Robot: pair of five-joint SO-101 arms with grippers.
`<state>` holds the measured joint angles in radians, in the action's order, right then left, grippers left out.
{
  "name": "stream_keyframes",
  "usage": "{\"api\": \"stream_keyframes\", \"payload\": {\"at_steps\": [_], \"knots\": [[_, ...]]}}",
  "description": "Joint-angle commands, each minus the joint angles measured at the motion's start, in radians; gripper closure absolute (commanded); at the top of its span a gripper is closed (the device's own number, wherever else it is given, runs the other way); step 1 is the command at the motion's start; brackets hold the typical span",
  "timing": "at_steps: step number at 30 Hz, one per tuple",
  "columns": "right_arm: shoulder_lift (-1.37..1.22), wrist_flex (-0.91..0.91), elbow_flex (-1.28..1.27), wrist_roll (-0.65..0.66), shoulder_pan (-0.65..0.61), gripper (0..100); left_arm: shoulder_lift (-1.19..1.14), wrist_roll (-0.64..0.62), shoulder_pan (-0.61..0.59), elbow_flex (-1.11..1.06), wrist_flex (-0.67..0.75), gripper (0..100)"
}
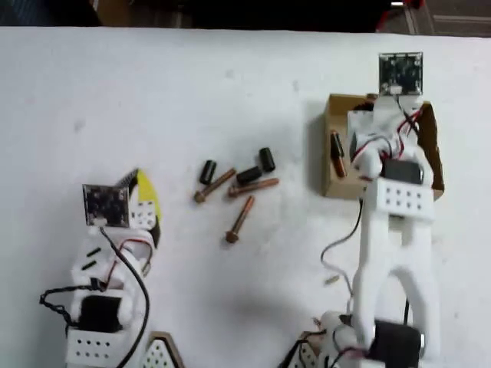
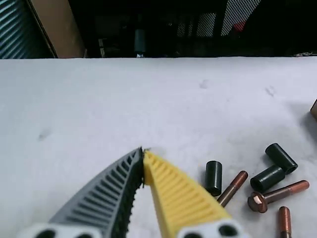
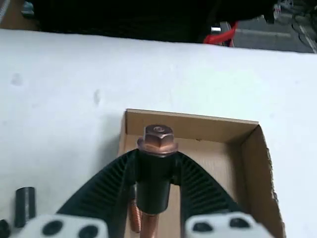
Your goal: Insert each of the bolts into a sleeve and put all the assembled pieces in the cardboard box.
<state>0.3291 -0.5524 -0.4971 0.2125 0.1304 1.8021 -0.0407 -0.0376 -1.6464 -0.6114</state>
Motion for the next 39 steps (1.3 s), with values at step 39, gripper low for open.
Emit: {"api": "stream_keyframes", "payload": {"at_steps": [39], "knots": [[-1.043,-0.472,1.048,0.112,-0.025,98.1,0.018,0.021,-0.005,-0.014,-0.002,98]]}}
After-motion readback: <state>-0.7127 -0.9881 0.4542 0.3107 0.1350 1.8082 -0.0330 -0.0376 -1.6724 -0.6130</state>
